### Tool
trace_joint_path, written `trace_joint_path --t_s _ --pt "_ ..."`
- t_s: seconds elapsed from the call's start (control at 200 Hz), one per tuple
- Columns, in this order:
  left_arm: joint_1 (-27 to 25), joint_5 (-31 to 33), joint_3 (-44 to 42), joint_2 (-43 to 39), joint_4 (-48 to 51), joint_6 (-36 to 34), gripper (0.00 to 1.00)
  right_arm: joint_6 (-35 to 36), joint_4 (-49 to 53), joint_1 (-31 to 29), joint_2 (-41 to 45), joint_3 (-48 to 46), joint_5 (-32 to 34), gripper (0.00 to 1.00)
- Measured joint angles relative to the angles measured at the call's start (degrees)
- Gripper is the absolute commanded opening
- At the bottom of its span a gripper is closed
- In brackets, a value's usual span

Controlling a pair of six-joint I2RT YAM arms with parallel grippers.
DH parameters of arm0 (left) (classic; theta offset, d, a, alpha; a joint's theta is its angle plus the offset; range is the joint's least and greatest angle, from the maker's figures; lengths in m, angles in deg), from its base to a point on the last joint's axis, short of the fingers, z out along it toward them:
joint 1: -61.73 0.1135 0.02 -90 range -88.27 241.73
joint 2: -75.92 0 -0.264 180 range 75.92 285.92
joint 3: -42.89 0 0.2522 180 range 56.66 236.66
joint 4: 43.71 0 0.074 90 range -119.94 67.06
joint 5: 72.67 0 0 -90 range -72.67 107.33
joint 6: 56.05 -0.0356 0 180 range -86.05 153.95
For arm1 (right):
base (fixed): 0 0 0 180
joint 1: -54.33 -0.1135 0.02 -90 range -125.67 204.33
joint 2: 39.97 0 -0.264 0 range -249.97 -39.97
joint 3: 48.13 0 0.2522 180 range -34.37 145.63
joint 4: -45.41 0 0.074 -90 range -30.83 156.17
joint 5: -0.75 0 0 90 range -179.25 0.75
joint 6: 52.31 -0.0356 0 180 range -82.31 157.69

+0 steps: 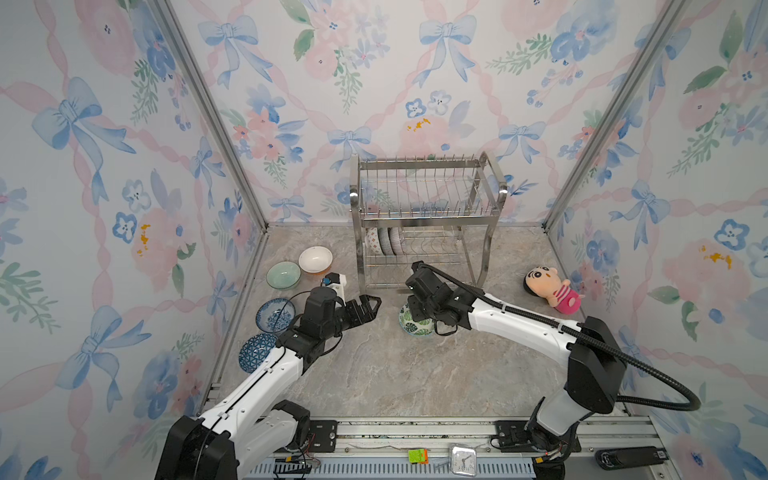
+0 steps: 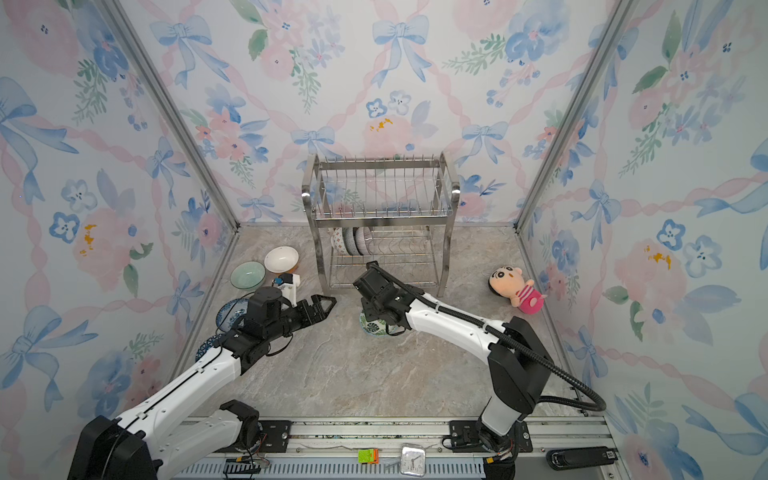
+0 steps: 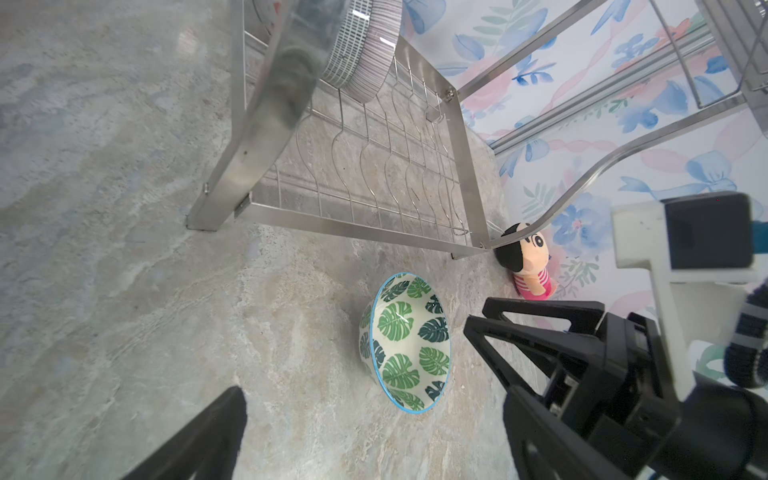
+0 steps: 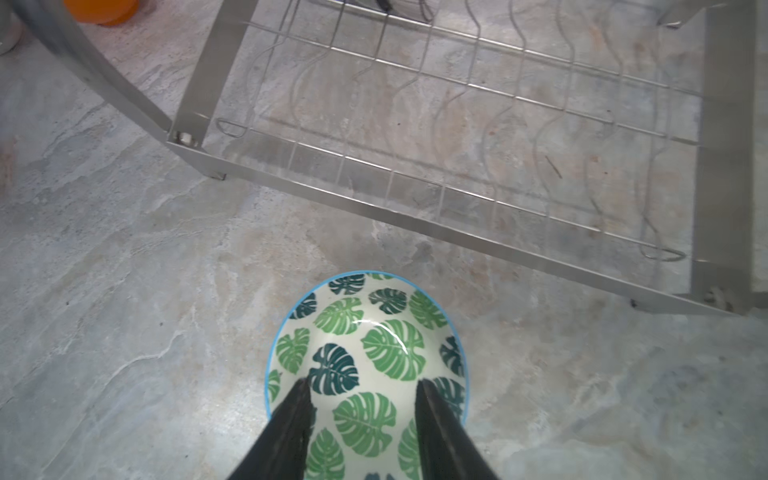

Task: Load the bowls into the dish rack
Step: 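Carry the leaf-pattern bowl with the right gripper toward the rack front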

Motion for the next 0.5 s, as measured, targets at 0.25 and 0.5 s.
trace_joint_path --t_s 0.25,0.5 --pt "6.60 -6.91 -6.84 -3.76 -2.45 4.26 0.98 0.07 -0.20 -2.47 -8.20 2.43 -2.75 0.39" --pt "9.05 -11.80 -9.75 -4.46 -4.55 6.95 0.98 -0.11 0.37 -3.21 -11.96 4.37 -3.65 0.36"
